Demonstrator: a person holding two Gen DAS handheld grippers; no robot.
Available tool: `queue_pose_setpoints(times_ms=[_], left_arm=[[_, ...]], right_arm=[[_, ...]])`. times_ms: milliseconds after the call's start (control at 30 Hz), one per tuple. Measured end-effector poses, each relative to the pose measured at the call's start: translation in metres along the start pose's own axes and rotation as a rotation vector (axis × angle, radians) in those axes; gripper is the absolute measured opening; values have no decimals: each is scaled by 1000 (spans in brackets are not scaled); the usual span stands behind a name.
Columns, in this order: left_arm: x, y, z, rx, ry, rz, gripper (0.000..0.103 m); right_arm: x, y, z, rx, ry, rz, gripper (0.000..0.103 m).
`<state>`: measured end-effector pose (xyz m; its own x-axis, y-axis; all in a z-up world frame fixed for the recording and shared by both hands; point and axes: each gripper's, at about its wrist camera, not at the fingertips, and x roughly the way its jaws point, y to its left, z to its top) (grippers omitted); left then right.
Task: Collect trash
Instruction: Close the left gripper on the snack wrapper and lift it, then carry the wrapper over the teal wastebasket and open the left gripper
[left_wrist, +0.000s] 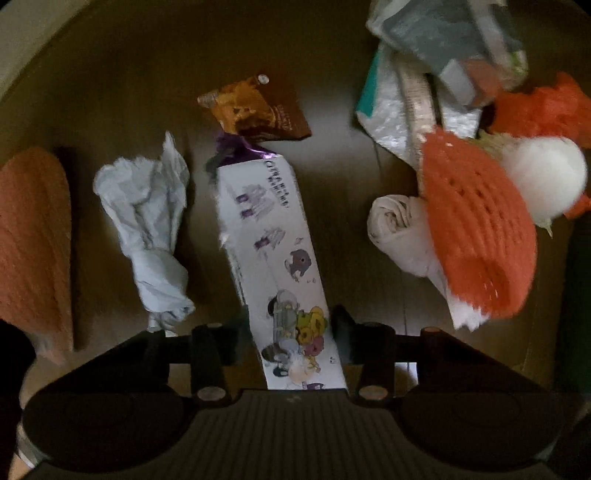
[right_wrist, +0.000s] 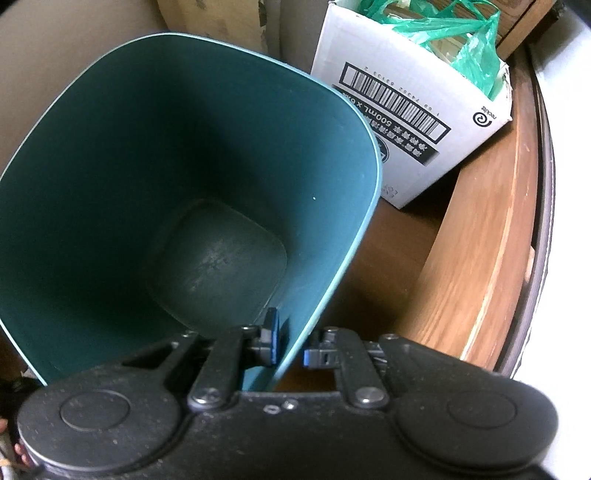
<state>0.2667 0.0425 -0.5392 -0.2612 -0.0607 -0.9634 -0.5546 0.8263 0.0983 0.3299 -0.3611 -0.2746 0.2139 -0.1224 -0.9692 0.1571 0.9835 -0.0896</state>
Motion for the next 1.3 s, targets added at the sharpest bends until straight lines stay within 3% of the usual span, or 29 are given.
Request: queue_pose_setpoints(times_ms=[133,333,533,867,1133,1300], left_arm=[[-18,-2,-6,65,-32,5,40],[-90,-8,-28,289,-182,10,40],[-171,-2,-50,366,-261,-110,40],[-265,-14,-93,466,-379,-216,40],[-326,-62,-119,627,-429,-331,40],[-330,-110,-134,731,-403,-383,40]], right_arm=[[-10,8,-3,-46,-49,8,11],[-25,24,-2,-124,-52,1,11],[-50,32,5,-167,-87,-7,9],[-68,50,2,-331,-148,-5,6],[-64,54,10,-368,-119,7,5],[-60,51,12,-372,-109,7,5]])
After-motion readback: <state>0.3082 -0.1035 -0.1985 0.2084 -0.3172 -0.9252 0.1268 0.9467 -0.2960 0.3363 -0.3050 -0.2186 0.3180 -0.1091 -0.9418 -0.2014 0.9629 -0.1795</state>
